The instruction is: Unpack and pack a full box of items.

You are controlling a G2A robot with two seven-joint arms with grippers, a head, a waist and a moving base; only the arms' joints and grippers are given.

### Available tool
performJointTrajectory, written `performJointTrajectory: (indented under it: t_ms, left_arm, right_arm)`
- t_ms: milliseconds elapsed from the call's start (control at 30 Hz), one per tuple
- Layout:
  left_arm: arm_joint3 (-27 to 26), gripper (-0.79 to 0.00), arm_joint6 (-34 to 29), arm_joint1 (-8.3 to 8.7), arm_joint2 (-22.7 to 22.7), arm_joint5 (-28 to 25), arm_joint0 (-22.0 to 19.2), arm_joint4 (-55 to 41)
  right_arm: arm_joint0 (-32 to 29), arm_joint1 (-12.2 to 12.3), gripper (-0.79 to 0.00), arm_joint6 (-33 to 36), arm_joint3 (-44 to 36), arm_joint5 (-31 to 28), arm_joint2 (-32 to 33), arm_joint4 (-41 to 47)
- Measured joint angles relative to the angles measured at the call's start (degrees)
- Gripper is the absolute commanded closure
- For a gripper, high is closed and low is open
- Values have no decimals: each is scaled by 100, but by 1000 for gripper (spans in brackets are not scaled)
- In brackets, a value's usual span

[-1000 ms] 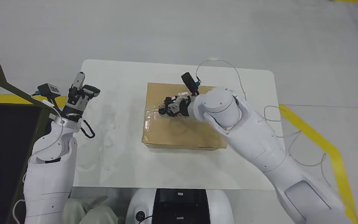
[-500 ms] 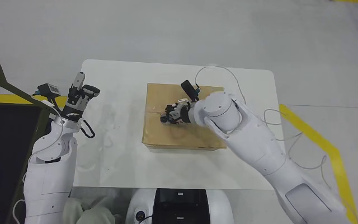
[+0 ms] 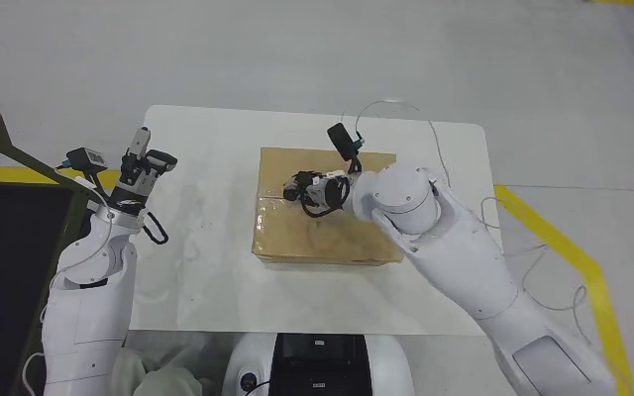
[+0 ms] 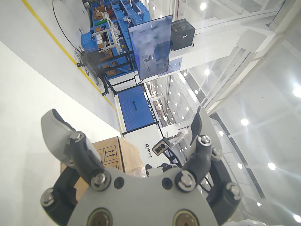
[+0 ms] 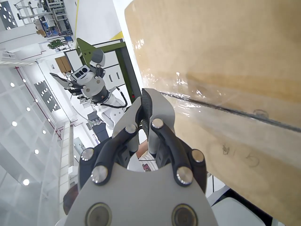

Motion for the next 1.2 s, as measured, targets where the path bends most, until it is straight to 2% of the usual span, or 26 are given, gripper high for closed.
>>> performJointTrajectory:
  t_ms: [233, 433, 733, 1200]
  left_arm:
    - [0, -785, 0, 0, 0, 0, 0, 0]
    - [0, -785, 0, 0, 0, 0, 0, 0]
    - [0, -785, 0, 0, 0, 0, 0, 0]
    - [0, -785, 0, 0, 0, 0, 0, 0]
  right_arm:
    - [490, -198, 0, 223, 877, -349, -374, 188]
    - [559, -260, 0, 417, 1143, -153, -533, 246]
    - [75, -79, 0, 264, 591, 175, -182, -58]
    - [-922, 365, 0, 140, -605, 907, 761, -875]
